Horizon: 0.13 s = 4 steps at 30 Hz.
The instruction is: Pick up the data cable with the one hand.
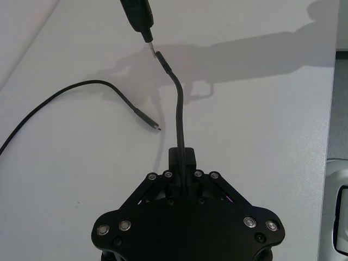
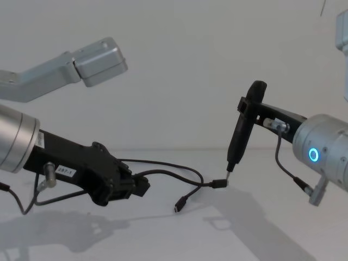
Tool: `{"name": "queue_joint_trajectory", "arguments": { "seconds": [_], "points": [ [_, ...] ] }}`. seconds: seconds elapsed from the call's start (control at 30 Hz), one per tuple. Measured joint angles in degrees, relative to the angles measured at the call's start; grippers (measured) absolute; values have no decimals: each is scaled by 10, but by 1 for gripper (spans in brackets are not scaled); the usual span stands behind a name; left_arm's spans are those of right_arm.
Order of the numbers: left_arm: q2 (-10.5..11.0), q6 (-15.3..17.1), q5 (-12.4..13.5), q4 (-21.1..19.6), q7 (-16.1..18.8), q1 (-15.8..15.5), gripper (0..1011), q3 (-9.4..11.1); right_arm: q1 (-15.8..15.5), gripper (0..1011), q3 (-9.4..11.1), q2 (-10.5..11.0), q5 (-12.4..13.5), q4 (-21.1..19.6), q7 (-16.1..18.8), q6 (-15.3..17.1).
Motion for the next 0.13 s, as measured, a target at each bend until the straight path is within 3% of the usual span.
{"name": "queue_joint_trajectory", "arguments": {
  "seconds": [0.13],
  "points": [
    [0, 0, 0, 0, 0, 0, 35, 0, 0, 279, 1, -1, 0, -1, 0, 1]
  ]
}}
